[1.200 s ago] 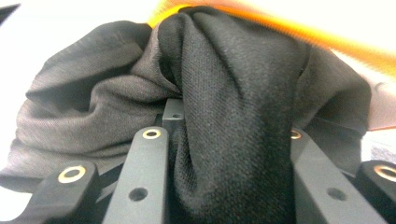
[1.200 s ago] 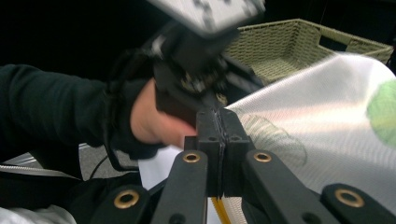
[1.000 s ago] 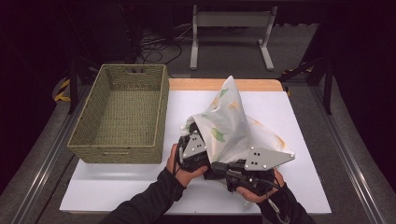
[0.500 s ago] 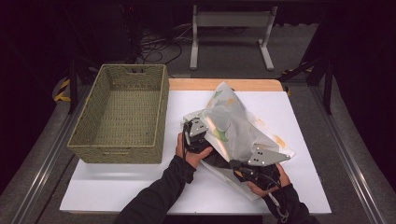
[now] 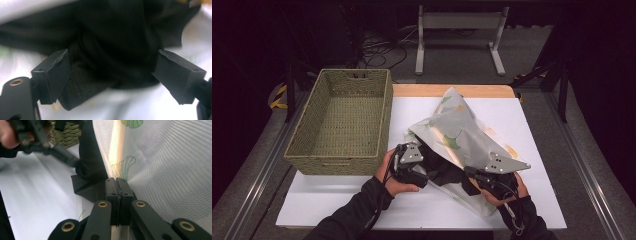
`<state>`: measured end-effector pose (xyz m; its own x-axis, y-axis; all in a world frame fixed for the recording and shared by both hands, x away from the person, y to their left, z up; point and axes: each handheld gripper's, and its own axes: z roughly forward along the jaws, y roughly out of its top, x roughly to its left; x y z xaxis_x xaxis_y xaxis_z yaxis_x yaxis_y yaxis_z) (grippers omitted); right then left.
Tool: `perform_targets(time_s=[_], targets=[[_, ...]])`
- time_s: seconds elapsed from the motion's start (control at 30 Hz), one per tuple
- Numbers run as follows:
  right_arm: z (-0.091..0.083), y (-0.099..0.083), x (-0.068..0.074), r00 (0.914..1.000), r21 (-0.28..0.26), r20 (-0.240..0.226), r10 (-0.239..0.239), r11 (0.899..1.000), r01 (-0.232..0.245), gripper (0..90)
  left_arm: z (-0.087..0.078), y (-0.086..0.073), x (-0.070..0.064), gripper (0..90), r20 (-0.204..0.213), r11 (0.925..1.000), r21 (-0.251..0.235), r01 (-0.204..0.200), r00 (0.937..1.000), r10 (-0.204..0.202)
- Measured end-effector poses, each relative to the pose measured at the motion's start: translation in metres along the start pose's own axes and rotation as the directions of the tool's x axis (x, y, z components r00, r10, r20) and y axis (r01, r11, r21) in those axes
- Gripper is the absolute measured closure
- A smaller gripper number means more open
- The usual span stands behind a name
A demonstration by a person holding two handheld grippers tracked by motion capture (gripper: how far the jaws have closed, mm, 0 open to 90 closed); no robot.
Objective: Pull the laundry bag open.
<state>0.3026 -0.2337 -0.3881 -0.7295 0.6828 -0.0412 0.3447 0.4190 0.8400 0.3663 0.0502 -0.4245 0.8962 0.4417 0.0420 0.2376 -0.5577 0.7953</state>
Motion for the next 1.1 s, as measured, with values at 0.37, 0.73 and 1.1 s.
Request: perform_targets(time_s=[0.37,0.73,1.1], targets=[[0.009,-0.002,0.004,0.9995,0.028,-0.027,-0.015,0.999,0.016,89.0,0.048,0.005,-0.005,47.7,0.004,0.9995,0.031,-0.005,1.0000,0.005],[-0.003,0.022,0.022,0.9953,-0.133,-0.090,-0.036,0.991,0.024,88.9,0.039,0.044,-0.016,77.5,0.093,0.9906,-0.135,0.024,0.9956,-0.011],[-0.011,0.016,0.025,0.9893,-0.088,-0.142,-0.033,0.996,0.021,88.9,0.087,0.051,-0.005,77.6,-0.007,0.9865,-0.162,0.025,0.9996,-0.026]])
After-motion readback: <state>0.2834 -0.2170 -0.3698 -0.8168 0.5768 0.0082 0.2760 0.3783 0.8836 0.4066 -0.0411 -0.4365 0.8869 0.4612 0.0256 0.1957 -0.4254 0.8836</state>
